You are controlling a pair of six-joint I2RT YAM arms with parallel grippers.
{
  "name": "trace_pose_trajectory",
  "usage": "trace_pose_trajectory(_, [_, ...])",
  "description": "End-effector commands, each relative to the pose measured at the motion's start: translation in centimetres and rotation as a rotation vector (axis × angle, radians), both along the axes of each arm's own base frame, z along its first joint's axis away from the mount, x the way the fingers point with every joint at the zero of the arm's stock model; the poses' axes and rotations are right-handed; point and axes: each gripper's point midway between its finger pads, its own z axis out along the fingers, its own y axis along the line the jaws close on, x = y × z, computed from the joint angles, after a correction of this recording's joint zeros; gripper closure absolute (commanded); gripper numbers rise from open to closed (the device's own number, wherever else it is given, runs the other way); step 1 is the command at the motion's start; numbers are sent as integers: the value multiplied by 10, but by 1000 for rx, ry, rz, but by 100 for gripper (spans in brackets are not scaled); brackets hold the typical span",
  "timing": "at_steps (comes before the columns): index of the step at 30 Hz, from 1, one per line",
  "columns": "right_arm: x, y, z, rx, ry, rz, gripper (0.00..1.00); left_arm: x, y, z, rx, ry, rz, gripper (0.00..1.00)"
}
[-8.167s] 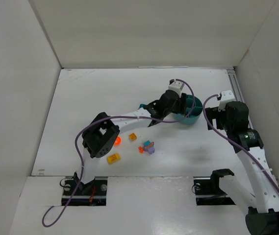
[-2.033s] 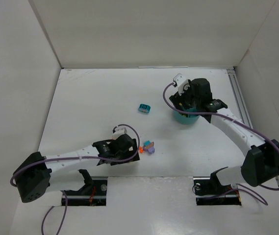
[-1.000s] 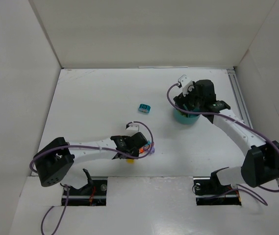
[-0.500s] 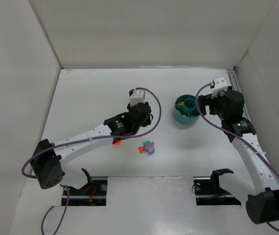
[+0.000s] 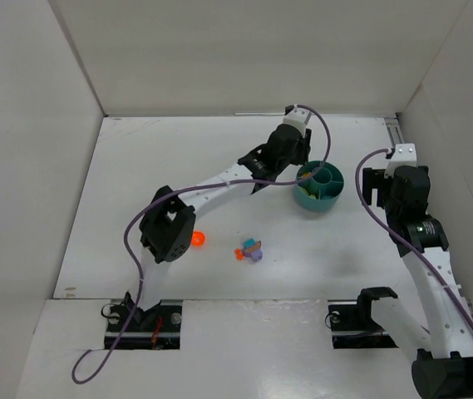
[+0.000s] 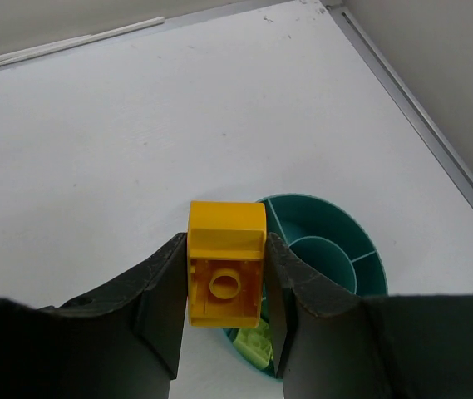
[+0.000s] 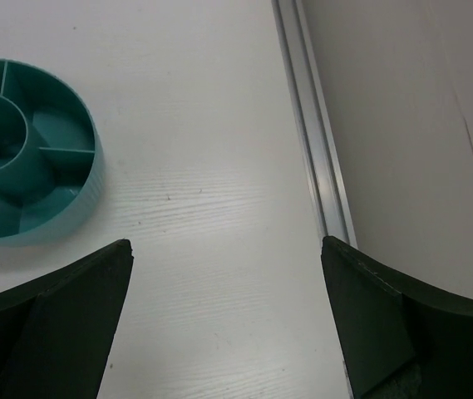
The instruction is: Sort the legos into containers by color
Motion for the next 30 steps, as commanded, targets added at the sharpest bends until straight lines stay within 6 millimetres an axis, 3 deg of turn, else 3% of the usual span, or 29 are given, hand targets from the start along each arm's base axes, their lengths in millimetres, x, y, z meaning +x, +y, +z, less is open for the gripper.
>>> trace_pose_trajectory(1, [-7,-10,22,-3,-75,-58,1,13,-25,44,-77,-106,-73,80])
trace_pose_trajectory(2, [-7,-10,22,-3,-75,-58,1,17,-30,41,-85,-100,-70,80])
trace_pose_trajectory(3, [-7,-10,22,-3,-75,-58,1,21,-36,24,-77,-78,-68,79])
trace_pose_trajectory(5, [-7,-10,22,-3,-75,-58,1,29,-45,29,-105,-91,-66,79])
trace_pose_trajectory(9, [-7,-10,22,-11,-72,-54,1,39,-60,17,-134,-71,-67,79])
trace_pose_trajectory(13, [-5,-10,24,-10,-83,-54,1,35,-65,1,-147,-36,-88,79])
trace_pose_trajectory(14, [-5,-10,24,-10,-83,-54,1,33,-64,-12,-139,-9,-84,79])
trace_pose_trajectory(20, [-4,-9,18,-16,-62,-42,1,22,-56,-22,-159,17,-86,77])
trace_pose_trajectory(27, [-5,-8,20,-12,-71,-34,1,14,-57,-31,-157,31,-92,61])
trace_pose_trajectory(30, [-4,-8,22,-19,-77,-31,1,12,-52,-16,-171,14,-83,43])
